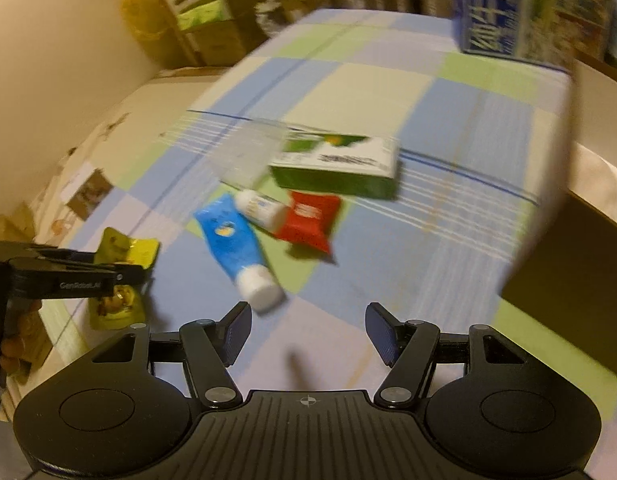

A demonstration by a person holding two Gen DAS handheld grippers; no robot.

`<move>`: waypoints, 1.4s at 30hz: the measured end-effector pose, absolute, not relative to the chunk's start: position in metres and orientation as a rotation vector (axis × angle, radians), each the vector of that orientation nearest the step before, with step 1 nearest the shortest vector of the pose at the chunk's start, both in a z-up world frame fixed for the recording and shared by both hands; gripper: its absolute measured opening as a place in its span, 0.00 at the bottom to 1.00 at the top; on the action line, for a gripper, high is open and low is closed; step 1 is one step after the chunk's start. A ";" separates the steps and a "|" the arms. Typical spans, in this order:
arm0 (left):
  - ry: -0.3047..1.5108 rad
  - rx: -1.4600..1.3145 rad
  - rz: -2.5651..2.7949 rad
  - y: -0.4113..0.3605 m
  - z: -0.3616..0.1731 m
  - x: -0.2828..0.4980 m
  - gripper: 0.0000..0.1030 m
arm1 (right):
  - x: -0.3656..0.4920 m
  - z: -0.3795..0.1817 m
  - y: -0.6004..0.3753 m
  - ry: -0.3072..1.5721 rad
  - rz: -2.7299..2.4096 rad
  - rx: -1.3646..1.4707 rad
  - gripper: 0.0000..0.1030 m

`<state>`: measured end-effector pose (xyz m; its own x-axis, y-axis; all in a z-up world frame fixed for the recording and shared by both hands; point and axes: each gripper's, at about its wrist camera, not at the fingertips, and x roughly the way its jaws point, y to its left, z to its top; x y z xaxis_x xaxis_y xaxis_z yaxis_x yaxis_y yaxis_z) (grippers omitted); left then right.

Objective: Organize objects
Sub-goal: 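Grasp the blue hand-cream tube with the right tool while the left tool holds the pouch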

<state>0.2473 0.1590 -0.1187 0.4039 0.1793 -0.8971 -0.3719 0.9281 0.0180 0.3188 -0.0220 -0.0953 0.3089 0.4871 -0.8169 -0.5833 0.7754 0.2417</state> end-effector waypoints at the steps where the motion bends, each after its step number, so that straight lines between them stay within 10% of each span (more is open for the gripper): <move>1: 1.100 -0.198 0.356 0.162 -0.118 0.247 0.44 | 0.320 -0.096 -0.015 1.032 0.729 -0.115 0.59; 42: 1.069 -0.243 0.337 0.191 -0.106 0.238 0.44 | 0.306 -0.148 0.077 0.937 0.913 -0.469 0.34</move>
<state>0.2377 0.1907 -0.1064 0.4382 0.1515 -0.8860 -0.3840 0.9228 -0.0321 0.3062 0.0765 -0.1479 0.2739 0.4596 -0.8448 -0.8325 0.5531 0.0310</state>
